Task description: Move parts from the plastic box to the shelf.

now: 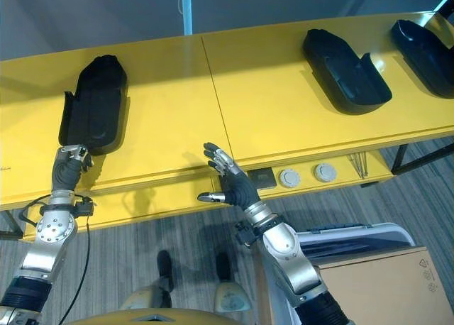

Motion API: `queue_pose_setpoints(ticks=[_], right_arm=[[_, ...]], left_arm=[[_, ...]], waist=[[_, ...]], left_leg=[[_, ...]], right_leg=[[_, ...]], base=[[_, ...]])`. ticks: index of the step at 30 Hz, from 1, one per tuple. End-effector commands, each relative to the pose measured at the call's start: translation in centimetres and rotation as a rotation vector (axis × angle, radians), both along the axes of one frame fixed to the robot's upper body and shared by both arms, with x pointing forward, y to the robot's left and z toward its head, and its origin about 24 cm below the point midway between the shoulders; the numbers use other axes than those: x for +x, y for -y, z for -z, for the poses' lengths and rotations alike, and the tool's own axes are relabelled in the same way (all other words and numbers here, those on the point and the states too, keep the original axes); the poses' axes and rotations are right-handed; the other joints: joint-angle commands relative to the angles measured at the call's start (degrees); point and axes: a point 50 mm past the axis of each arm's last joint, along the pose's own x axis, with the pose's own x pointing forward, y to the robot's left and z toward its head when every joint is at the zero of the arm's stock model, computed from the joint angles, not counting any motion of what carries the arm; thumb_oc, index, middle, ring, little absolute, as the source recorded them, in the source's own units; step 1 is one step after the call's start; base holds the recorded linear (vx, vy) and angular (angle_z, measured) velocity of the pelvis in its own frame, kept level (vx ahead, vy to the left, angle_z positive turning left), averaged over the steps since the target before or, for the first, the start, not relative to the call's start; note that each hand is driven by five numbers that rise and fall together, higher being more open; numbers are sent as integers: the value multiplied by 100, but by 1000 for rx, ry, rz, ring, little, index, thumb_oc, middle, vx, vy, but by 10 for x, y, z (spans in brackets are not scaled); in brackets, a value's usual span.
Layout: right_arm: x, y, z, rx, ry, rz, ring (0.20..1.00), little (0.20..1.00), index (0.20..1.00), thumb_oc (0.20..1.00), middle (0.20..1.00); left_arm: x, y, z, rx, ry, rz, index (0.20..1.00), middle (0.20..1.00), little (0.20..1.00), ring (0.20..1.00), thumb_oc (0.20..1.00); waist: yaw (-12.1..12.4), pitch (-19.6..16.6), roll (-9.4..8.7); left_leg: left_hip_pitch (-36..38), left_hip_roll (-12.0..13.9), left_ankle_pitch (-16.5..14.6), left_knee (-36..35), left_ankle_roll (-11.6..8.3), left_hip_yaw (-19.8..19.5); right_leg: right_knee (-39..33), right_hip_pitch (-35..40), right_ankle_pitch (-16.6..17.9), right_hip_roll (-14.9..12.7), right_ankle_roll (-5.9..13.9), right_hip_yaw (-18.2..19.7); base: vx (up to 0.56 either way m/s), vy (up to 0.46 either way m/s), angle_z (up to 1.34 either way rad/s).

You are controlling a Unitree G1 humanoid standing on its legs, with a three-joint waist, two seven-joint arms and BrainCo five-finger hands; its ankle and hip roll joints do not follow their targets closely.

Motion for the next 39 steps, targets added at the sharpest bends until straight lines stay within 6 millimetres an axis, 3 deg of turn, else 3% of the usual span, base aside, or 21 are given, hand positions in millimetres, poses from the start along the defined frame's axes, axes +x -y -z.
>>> queue_pose_setpoints(ticks=[1,8,17,18,19,20,24,30,35,39], right_arm=[[4,-8,-19,69,97,-37,1000,1000,1000,1000,1000],[5,-4,-16,68,86,-10,1000,1000,1000,1000,1000],[5,2,-13,55,78,24,1000,1000,1000,1000,1000],[5,5,-11,44,75,35,1000,1000,1000,1000,1000],[5,5,-11,44,75,35,1000,1000,1000,1000,1000],[6,9,-10,20,77,55,1000,1000,1000,1000,1000],[9,13,-14,-15,111,86,1000,1000,1000,1000,1000],[7,36,-30,-14,206,226,1000,1000,1000,1000,1000],[-2,51,-34,-35,234,312,1000,1000,1000,1000,1000],[-17,68,-22,-57,177,385,1000,1000,1000,1000,1000]], left_arm=[[15,-8,-12,-25,54,-28,200,200,200,200,200],[18,-6,-18,-48,83,-22,200,200,200,200,200],[5,-2,-29,-65,150,20,200,200,200,200,200],[-3,-1,-33,-74,174,48,366,366,366,366,366],[-3,-1,-33,-74,174,48,366,366,366,366,366],[-23,3,-45,-52,232,115,1000,1000,1000,1000,1000],[-34,10,-60,-30,302,166,1000,1000,1000,1000,1000],[-44,33,-79,14,397,279,1000,1000,1000,1000,1000],[-43,41,-66,43,323,330,1000,1000,1000,1000,1000],[-42,42,-55,59,246,372,1000,1000,1000,1000,1000]], waist=[[-51,80,-203],[-96,84,-197],[-39,24,-184],[9,-25,-177],[9,-25,-177],[156,-200,-174],[265,-411,-221],[294,-708,-336],[163,-760,-393],[15,-867,-430]], left_leg=[[465,-28,-835,-35,-137,-4],[469,-31,-852,-35,-131,32],[582,-41,-891,-35,-115,0],[643,-50,-912,-35,-107,-27],[643,-50,-912,-35,-107,-27],[821,-64,-955,-35,-90,-127],[981,-67,-991,-35,-84,-236],[1293,-71,-1110,-35,-40,-321],[1527,-45,-1183,-35,33,-207],[1681,-30,-1281,-35,67,-88]], right_leg=[[15,-209,-126,91,41,-54],[15,-221,-121,103,41,-17],[15,-95,-170,99,29,-37],[15,-18,-190,92,26,-69],[15,-18,-190,92,26,-69],[15,216,-245,73,16,-176],[15,442,-296,60,11,-294],[64,751,-401,73,-2,-337],[295,779,-467,102,13,-148],[295,842,-471,112,40,40]], base=[[-4,11,-7],[7,1,-6],[0,0,0],[0,0,0],[32,-12,2],[0,0,0],[2,-2,39],[2,22,15],[-26,37,-12],[4,18,-36]])
